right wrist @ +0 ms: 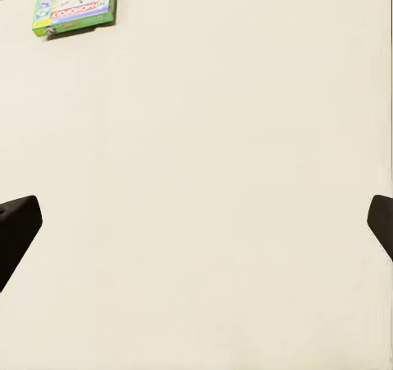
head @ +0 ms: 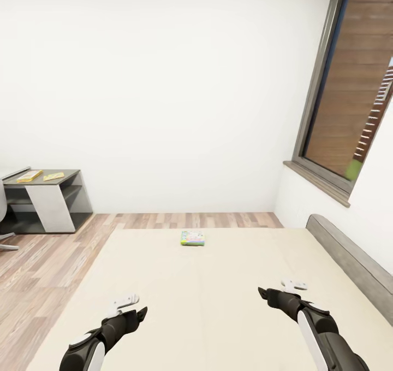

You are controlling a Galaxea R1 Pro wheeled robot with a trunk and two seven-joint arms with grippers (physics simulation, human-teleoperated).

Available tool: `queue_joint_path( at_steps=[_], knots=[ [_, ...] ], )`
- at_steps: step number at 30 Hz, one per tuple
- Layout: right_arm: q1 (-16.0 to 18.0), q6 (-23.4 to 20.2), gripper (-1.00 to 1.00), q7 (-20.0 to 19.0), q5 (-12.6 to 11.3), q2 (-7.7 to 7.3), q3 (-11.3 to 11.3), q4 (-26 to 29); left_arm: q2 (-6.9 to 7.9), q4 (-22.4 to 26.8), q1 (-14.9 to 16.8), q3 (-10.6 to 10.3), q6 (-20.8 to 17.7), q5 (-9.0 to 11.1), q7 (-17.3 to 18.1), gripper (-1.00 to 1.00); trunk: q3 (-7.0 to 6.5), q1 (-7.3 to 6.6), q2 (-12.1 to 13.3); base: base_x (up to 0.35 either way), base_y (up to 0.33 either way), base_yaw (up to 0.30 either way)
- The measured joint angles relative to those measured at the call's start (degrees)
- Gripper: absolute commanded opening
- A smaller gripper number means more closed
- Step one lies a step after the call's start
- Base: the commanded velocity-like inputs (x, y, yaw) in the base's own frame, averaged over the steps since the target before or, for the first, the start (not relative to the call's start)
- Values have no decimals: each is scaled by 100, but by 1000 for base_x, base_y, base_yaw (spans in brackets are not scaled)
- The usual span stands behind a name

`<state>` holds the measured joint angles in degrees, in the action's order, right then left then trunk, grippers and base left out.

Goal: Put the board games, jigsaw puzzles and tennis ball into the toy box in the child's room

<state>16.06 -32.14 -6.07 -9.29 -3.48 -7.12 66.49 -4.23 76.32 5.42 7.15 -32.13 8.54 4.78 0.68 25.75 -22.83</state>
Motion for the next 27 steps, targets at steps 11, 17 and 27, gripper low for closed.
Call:
queue_joint_path(
  at_steps=[11,17,27],
  knots=[
    [0,-4,100,0,0,-1,1,-1,0,-1,0,-4,-2,13,3,100,0,0,0,0,-23,0],
    [0,-1,100,0,1,-1,0,0,1,-2,0,-5,-1,16,0,100,0,0,0,0,-90,0],
    [0,0,100,1,-9,3,1,-1,6,-1,-1,-3,-2,24,6,100,18,0,1,0,-97,0]
  ],
)
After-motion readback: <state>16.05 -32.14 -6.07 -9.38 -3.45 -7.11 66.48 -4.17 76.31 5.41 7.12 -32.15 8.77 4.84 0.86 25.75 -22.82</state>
